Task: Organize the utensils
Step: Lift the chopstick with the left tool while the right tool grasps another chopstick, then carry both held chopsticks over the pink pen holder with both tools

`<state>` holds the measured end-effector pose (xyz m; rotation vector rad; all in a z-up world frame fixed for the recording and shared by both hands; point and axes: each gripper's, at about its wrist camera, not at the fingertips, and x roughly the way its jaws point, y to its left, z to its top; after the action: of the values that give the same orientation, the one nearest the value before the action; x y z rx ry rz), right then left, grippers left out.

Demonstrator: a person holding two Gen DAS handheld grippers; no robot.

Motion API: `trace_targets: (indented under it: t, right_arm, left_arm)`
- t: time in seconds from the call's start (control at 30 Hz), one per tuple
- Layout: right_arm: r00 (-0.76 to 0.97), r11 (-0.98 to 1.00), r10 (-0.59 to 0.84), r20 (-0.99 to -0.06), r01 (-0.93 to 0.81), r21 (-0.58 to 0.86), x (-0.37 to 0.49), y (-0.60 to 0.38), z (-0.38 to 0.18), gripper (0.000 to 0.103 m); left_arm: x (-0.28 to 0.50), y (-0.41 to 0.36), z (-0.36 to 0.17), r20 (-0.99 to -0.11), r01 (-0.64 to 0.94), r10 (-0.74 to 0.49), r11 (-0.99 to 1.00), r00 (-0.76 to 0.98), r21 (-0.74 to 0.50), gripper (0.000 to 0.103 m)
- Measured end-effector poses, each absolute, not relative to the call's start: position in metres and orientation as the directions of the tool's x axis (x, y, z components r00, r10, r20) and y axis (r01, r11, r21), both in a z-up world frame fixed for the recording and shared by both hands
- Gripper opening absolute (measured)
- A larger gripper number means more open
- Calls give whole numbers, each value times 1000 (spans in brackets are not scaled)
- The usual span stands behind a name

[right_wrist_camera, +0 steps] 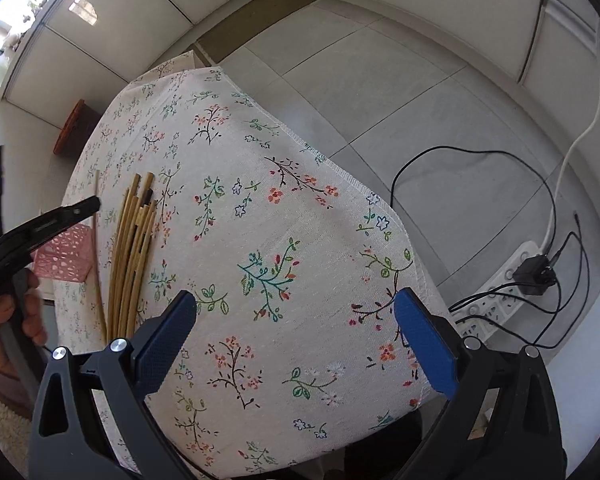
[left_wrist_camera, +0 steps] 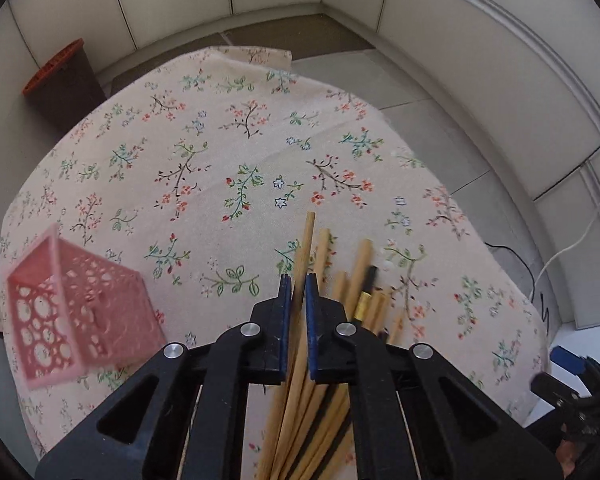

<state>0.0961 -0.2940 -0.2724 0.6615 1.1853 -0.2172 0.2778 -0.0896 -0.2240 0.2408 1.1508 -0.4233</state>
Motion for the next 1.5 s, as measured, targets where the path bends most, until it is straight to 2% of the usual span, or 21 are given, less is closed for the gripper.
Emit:
trace_targets:
  t: [0.2,0.33,0.43,0.47,0.5,0.6,0.7,0.87,1.03,1.07,1.17,1.2,1.3,1.5]
  right_arm:
    - [349,722,264,-899,547,424,126,-256,-271,96]
    - [299,730,238,-924,573,373,162,-227,-271,93]
    - [249,772,174,-953,566,289,183,-213,-272,75]
    - [225,778,166,-960,569,268,190,-211,-275,65]
    - [207,775,168,-964,576,259,195,-210,-279,59]
    - [186,758,163,-969,605,244,206,-211,-286,49]
    - [190,754,153,-970,612,238,214,-209,-286,45]
    - [192,757,152,-970,609,239,230,-200,-285,45]
    - [158,791,80,-984,591,160,242,-186,-292,43]
    - [146,801,59,-987,584,134,245,-183,-292,37]
    - [133,808,7,-991,583,84,250,-179,-292,12]
    - [142,802,18,-990,590,99,248,-181,-292,8]
    - [178,766,88,-980,616,181,238,-195,-293,5]
    - [295,771,133,-946,569,286,198,-208,-268,5]
  left_arm:
    - [200,-65,-153,-820,489,-336,868,462,-80,6]
    - [147,-26,-108,-734,483,-402,868,547,-115,5]
    - [122,-1,-83,-659,482,-457,861,597,-160,5]
    - [115,5,-76,-635,485,-469,859,614,-166,5]
    - [110,11,-71,-615,489,-487,853,620,-182,4]
    - [97,26,-57,-559,490,-510,848,654,-200,4]
    - [93,36,-52,-524,495,-527,842,669,-215,4]
    - [83,48,-44,-491,496,-541,837,682,-233,4]
    - [81,57,-44,-476,492,-548,834,688,-249,4]
    - [81,59,-44,-472,489,-547,835,691,-251,4]
    - [80,63,-42,-465,477,-541,840,701,-259,5]
    - [80,64,-42,-464,471,-536,843,705,-259,5]
    - [80,66,-40,-469,450,-523,852,712,-267,5]
    - [73,69,-35,-470,409,-493,870,732,-275,5]
